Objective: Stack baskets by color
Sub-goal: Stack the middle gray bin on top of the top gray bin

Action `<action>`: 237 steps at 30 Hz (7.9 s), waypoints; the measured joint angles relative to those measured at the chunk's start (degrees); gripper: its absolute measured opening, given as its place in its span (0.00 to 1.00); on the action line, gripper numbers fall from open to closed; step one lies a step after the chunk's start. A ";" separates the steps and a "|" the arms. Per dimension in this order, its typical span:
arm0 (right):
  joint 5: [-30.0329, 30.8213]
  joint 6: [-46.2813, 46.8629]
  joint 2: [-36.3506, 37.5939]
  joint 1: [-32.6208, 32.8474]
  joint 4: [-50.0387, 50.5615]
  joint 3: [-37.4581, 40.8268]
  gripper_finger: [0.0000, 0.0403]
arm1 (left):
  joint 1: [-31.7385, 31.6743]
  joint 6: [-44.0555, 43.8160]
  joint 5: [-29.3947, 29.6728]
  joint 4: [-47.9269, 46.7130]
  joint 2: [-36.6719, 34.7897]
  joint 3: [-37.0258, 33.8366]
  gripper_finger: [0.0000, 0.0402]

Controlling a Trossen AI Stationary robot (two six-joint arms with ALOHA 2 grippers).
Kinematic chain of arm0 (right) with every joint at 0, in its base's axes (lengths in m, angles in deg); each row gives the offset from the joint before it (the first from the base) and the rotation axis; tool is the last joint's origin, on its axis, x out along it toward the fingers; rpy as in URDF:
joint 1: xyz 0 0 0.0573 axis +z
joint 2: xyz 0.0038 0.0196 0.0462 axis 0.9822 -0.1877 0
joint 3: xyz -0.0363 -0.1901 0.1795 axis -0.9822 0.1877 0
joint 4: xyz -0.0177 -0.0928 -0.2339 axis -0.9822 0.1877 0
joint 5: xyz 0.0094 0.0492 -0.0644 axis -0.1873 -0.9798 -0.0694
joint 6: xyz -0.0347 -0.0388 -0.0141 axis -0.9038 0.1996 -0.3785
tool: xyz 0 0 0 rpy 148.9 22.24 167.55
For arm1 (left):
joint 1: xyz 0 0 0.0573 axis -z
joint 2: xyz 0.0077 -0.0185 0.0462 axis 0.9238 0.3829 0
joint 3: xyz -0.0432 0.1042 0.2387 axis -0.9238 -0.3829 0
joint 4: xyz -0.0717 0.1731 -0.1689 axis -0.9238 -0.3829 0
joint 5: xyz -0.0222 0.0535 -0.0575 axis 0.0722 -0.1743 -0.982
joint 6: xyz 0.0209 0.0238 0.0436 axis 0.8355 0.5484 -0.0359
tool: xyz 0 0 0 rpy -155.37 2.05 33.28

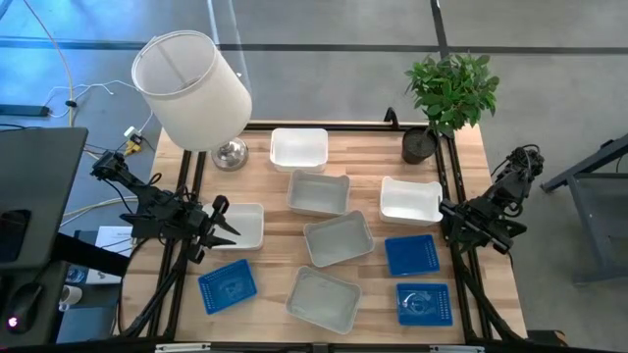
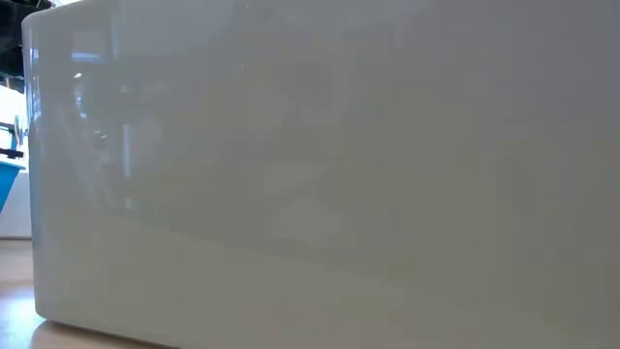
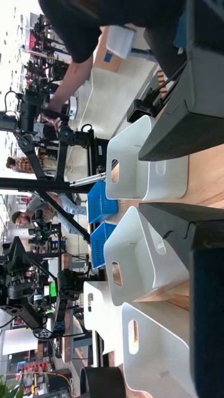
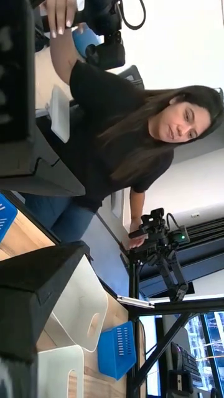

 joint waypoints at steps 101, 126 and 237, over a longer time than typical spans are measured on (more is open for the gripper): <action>46.68 -17.22 -51.79 -9.80 -34.85 -21.05 0.50 | 0.01 -13.49 0.24 0.25 0.00 0.00 0.26; 22.05 -4.40 -71.98 -15.72 -13.43 -27.47 0.50 | 0.01 -13.55 0.23 -0.83 -0.01 0.00 0.26; 26.33 -20.38 -97.91 -34.87 -5.42 -47.98 0.00 | -0.01 -11.98 0.01 -0.83 0.03 0.00 0.26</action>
